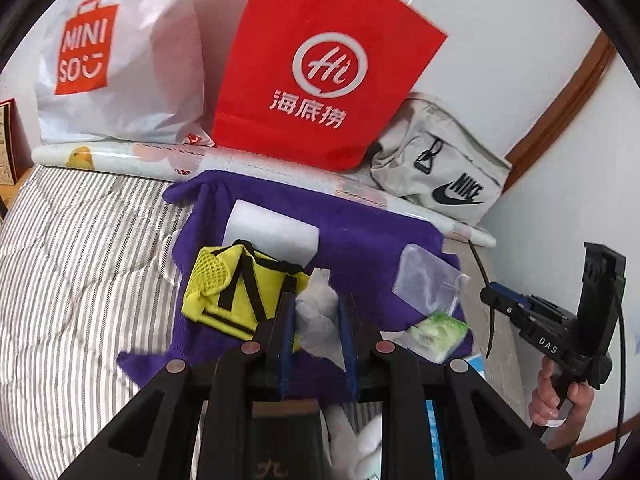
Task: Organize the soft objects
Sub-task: 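Release the tissue onto the towel with the left tool while the right tool releases the strap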
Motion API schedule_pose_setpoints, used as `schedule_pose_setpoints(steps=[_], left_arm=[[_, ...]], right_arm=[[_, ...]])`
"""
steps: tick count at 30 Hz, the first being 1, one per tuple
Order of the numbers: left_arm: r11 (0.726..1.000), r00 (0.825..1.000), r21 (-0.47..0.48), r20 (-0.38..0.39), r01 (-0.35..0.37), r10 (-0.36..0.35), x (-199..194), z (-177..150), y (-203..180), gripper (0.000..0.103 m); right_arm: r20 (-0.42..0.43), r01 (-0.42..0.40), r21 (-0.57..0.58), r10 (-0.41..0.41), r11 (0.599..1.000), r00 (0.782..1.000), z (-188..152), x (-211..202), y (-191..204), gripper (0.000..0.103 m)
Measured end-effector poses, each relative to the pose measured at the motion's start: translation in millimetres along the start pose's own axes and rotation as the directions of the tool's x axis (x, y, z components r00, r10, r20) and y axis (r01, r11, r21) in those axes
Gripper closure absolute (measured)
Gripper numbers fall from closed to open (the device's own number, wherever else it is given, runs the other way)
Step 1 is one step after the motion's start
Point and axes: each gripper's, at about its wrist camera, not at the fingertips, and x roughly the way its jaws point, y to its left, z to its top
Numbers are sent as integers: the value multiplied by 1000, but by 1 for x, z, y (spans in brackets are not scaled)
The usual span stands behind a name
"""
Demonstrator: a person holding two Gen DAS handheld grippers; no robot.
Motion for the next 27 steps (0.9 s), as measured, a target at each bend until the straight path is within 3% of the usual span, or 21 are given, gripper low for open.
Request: schedule_pose_setpoints(steps=[7, 20, 22, 24, 27], left_arm=[[1000, 999, 24, -51, 9, -7, 28, 12, -5, 82], [998, 992, 50, -123, -34, 40, 62, 19, -1, 80], [999, 987, 41, -155, -35, 41, 66, 20, 2, 74], [999, 983, 28, -179, -31, 35, 69, 20, 5, 61], [999, 986, 30, -159, -44, 48, 64, 18, 7, 56]], right_arm=[[-52, 10, -8, -10, 1000, 999, 17, 37, -5, 83], [-163, 9, -8, -10, 1000, 987, 17, 80, -15, 82], [-182, 10, -5, -11, 1000, 983, 16, 85, -14, 77], [-182, 11, -4, -12, 1000, 983, 16, 84, -14, 56], [-153, 1, -2, -2, 1000, 988, 15, 76, -12, 52]])
